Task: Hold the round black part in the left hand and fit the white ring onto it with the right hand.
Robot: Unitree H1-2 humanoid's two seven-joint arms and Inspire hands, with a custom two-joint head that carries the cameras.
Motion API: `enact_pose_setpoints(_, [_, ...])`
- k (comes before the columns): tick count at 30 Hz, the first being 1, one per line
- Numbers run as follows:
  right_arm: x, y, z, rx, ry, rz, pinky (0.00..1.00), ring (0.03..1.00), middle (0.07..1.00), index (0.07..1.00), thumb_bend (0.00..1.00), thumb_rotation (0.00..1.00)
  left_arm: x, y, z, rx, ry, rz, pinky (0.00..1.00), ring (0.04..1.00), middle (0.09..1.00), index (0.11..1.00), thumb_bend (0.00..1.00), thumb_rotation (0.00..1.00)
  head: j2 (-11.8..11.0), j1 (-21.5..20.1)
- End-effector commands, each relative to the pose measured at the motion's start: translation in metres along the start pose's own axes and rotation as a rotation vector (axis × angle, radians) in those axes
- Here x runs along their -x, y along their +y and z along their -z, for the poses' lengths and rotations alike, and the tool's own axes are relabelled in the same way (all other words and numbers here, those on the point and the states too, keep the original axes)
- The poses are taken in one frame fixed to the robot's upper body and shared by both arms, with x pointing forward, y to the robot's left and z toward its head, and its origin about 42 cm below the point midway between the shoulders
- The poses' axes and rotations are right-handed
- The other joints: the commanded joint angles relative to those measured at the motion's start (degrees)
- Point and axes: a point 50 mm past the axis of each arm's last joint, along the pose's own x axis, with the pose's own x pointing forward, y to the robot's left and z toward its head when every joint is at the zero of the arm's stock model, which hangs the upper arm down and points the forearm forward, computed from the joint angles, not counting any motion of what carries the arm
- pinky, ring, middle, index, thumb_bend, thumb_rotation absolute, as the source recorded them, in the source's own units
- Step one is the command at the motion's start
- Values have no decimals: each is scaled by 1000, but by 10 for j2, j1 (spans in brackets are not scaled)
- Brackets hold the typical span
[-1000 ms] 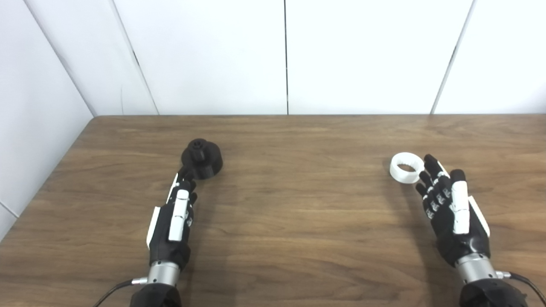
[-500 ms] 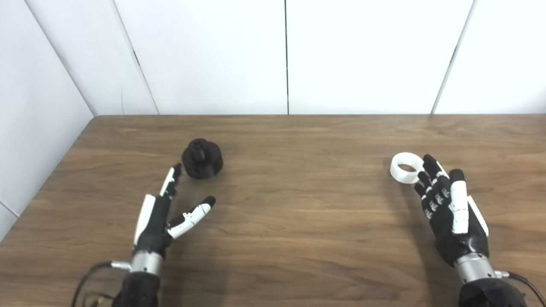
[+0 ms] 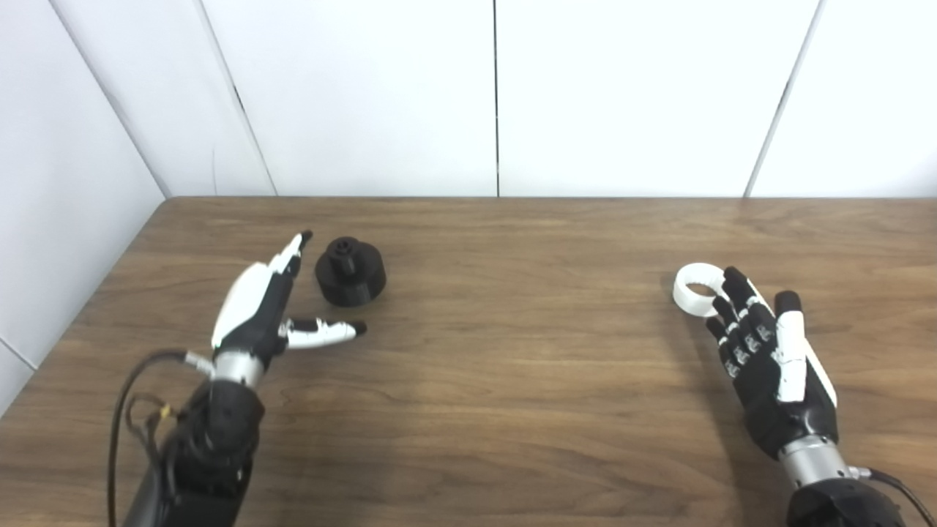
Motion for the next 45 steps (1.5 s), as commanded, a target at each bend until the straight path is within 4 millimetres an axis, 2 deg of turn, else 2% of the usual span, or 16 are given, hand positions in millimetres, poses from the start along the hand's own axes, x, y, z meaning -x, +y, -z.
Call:
enact_pose_setpoints(1, [-6,7,-19,13,-70,-38,990,1000,998,944,622,1000,-16,21,-13,-55,-47,-40,952,1000,1000,1000,970,251,0,1])
enact_pose_setpoints(9, [-5,4,-19,5,-68,-42,967,1000,1000,946,621,1000,-38,32,-15,-100,-22,-13,954,1000,1000,1000,977,250,0,5])
enact_pose_setpoints(19, [-5,0,-17,16,-69,-48,931,1000,990,940,634,1000,-57,41,-4,-119,29,-4,995,1000,1000,986,975,249,-12,26])
enact_pose_setpoints(27, [-3,-3,-16,18,-67,-58,933,997,985,940,628,1000,-60,45,5,-138,79,3,969,1000,1000,983,957,268,-21,27])
enact_pose_setpoints(32, [-3,-4,-18,29,-71,-65,932,995,982,939,616,1000,-63,47,9,-139,102,19,956,1000,1000,975,962,270,-19,31])
enact_pose_setpoints(35, [-2,-6,-19,22,-74,-65,938,994,981,940,615,1000,-65,48,9,-140,97,23,953,1000,1000,957,970,271,-13,29])
enact_pose_setpoints(39, [-3,-7,-18,19,-72,-64,935,987,975,935,613,1000,-69,48,6,-141,105,30,957,1000,1000,939,971,267,-17,30])
enact_pose_setpoints(45, [-3,-5,-18,30,-74,-63,928,979,967,930,621,1000,-73,47,1,-133,112,64,964,1000,1000,908,957,271,-5,28])
